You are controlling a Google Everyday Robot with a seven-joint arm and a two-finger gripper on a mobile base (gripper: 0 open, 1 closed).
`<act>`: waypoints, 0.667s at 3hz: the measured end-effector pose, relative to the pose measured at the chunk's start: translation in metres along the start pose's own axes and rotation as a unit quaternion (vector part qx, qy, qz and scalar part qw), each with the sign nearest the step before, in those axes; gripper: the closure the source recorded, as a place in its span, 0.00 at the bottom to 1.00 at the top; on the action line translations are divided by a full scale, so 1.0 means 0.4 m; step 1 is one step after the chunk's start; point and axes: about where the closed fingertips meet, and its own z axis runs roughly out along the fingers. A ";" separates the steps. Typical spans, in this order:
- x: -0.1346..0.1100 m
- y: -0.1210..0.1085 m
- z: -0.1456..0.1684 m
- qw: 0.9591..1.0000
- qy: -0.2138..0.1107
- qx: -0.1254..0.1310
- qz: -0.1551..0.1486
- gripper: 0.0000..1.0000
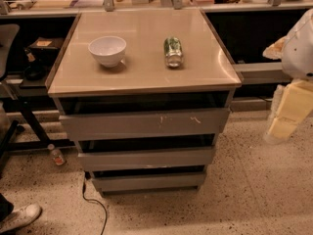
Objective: Open bottom drawer
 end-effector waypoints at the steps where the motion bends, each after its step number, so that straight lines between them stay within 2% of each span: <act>1: -0.026 0.087 0.088 0.999 -0.024 -0.014 0.031 0.00; 2: -0.026 0.204 0.305 0.996 -0.032 -0.057 0.057 0.00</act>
Offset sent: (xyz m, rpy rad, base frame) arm -0.0629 0.0786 -0.2424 0.1850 0.2427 -0.1124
